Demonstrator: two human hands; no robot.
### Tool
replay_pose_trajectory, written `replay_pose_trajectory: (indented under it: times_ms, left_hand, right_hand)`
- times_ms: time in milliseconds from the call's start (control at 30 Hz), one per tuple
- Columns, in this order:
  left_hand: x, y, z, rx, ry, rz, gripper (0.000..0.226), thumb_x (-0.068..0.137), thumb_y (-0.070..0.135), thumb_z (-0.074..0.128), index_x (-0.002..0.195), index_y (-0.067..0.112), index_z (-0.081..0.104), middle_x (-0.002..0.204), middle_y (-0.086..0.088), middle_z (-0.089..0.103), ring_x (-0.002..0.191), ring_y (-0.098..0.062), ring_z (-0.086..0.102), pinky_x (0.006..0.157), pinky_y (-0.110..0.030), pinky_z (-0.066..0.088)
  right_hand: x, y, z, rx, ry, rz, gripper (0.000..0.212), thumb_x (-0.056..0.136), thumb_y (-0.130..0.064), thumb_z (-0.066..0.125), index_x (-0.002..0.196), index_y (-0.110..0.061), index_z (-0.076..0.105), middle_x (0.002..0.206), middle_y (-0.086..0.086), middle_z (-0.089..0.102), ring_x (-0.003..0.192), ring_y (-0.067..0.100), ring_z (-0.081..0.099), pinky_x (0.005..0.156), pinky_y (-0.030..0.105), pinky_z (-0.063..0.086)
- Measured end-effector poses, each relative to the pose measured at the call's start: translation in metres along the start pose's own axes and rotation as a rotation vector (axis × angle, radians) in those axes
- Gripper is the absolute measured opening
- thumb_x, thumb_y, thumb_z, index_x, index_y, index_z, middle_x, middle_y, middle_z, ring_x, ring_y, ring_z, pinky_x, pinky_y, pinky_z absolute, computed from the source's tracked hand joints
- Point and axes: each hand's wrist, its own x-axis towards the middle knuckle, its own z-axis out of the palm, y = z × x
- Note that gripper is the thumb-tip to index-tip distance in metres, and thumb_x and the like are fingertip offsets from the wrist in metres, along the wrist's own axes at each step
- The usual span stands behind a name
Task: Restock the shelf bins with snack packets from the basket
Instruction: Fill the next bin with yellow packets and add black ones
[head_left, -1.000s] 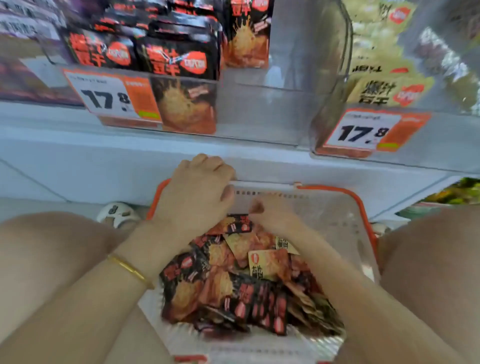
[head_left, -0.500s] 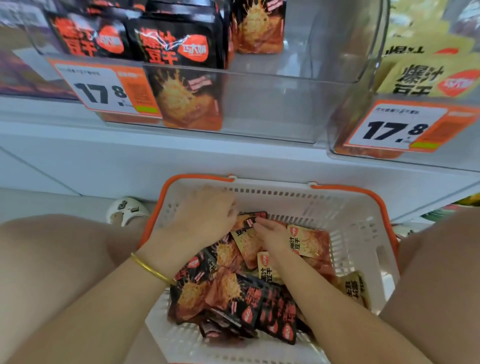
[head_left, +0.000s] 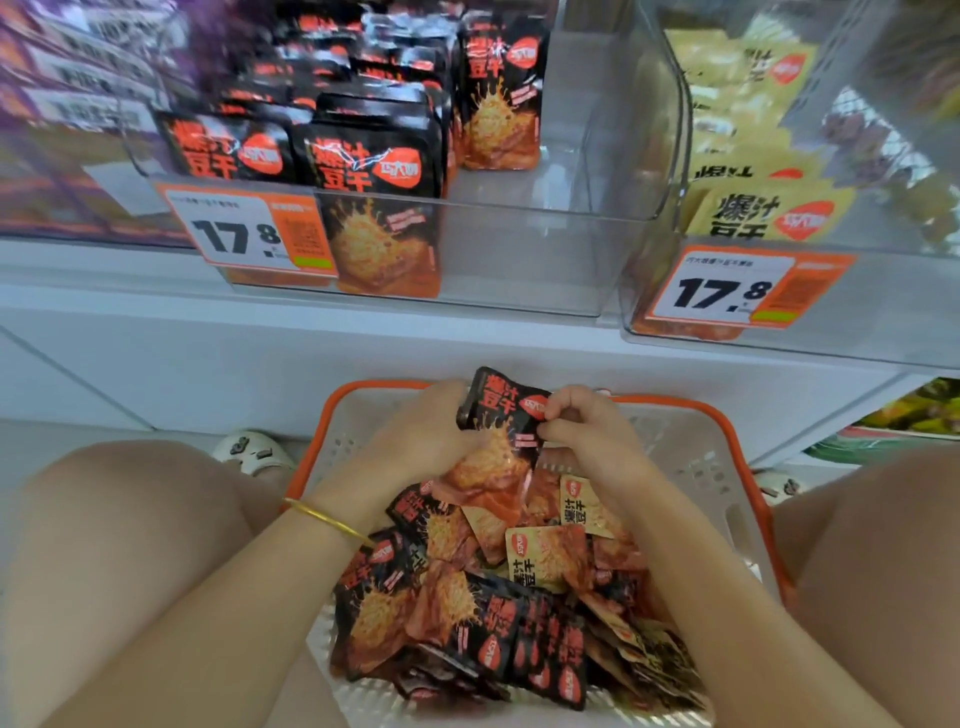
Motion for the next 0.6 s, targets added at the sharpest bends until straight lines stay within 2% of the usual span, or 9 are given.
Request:
replay_pose_trajectory:
  times_ms: [67, 133, 200, 300, 367, 433, 500, 567, 600]
  left_hand:
    - [-0.006, 0.006, -0.006, -0.035, 0.039, -0.003, 0.022, 0.084, 0.019, 0.068, 0.102, 0.010, 0.057, 0.096, -0.006, 0.063, 0.088, -0.023, 0.061, 0.078, -0.038, 0.048]
    - [-0.015, 0.014, -0.013, -0.080, 0.065, 0.019, 0.020, 0.084, 0.018, 0.068, 0.098, 0.011, 0.056, 0.090, -0.006, 0.061, 0.074, -0.018, 0.057, 0.064, -0.032, 0.042]
    - [-0.026, 0.023, -0.023, -0.142, 0.064, 0.074, 0.017, 0.084, 0.014, 0.069, 0.095, 0.009, 0.058, 0.087, -0.007, 0.064, 0.067, -0.019, 0.058, 0.060, -0.035, 0.043]
    - [-0.045, 0.040, -0.049, -0.257, 0.022, 0.171, 0.015, 0.083, 0.010, 0.069, 0.097, 0.011, 0.064, 0.094, -0.004, 0.073, 0.087, -0.017, 0.068, 0.076, -0.031, 0.052]
    - [-0.054, 0.054, -0.072, -0.278, 0.070, 0.237, 0.009, 0.084, 0.019, 0.068, 0.092, 0.017, 0.066, 0.086, 0.001, 0.073, 0.078, -0.006, 0.068, 0.063, -0.022, 0.053]
    - [-0.052, 0.070, -0.095, -0.243, 0.343, 0.309, 0.008, 0.085, 0.028, 0.064, 0.083, 0.021, 0.063, 0.076, 0.002, 0.069, 0.068, -0.004, 0.062, 0.059, -0.020, 0.046]
    - [-0.043, 0.083, -0.116, -0.199, 0.715, 0.434, 0.008, 0.088, 0.025, 0.060, 0.082, 0.020, 0.061, 0.074, 0.007, 0.064, 0.067, -0.002, 0.057, 0.064, -0.019, 0.043]
    - [-0.030, 0.091, -0.135, 0.030, 0.971, 0.515, 0.015, 0.089, 0.025, 0.052, 0.091, 0.015, 0.063, 0.083, 0.003, 0.064, 0.079, -0.007, 0.057, 0.074, -0.022, 0.043]
    - [-0.021, 0.091, -0.142, 0.188, 1.020, 0.508, 0.023, 0.089, 0.028, 0.048, 0.098, 0.013, 0.063, 0.092, -0.001, 0.065, 0.089, -0.016, 0.058, 0.080, -0.031, 0.042]
  right_hand:
    - [-0.006, -0.009, -0.002, 0.139, 0.023, 0.016, 0.021, 0.086, 0.009, 0.057, 0.088, -0.011, 0.050, 0.087, 0.012, 0.060, 0.075, 0.026, 0.064, 0.068, 0.039, 0.056]
    - [-0.016, -0.016, -0.004, 0.223, -0.045, 0.039, 0.026, 0.086, -0.002, 0.064, 0.106, -0.012, 0.051, 0.096, 0.012, 0.067, 0.080, 0.027, 0.068, 0.069, 0.038, 0.057]
    - [-0.029, -0.026, -0.003, 0.092, -0.136, -0.008, 0.031, 0.084, -0.008, 0.069, 0.111, -0.017, 0.056, 0.100, 0.009, 0.070, 0.088, 0.025, 0.068, 0.073, 0.039, 0.057]
    - [-0.051, -0.062, 0.000, -0.123, -0.190, -0.223, 0.035, 0.077, -0.010, 0.074, 0.109, -0.018, 0.061, 0.102, 0.001, 0.071, 0.095, 0.016, 0.065, 0.081, 0.032, 0.053]
    - [-0.062, -0.100, 0.000, -0.148, -0.201, -0.353, 0.031, 0.079, -0.007, 0.073, 0.105, -0.019, 0.063, 0.098, -0.003, 0.072, 0.092, 0.012, 0.067, 0.079, 0.027, 0.054]
    - [-0.063, -0.145, 0.002, -0.111, -0.132, -0.449, 0.023, 0.080, -0.003, 0.070, 0.097, -0.017, 0.064, 0.085, -0.003, 0.072, 0.079, 0.011, 0.067, 0.069, 0.027, 0.054]
    - [-0.049, -0.187, 0.008, -0.160, 0.057, -0.581, 0.020, 0.079, -0.005, 0.071, 0.097, -0.012, 0.064, 0.079, -0.002, 0.068, 0.071, 0.011, 0.063, 0.062, 0.024, 0.050]
    - [-0.023, -0.223, 0.018, -0.313, 0.294, -0.699, 0.028, 0.079, -0.011, 0.071, 0.104, -0.008, 0.059, 0.090, 0.002, 0.065, 0.081, 0.013, 0.059, 0.070, 0.026, 0.048]
    - [-0.006, -0.236, 0.022, -0.396, 0.391, -0.716, 0.032, 0.079, -0.013, 0.070, 0.108, -0.007, 0.056, 0.095, 0.002, 0.062, 0.086, 0.014, 0.057, 0.076, 0.029, 0.046]
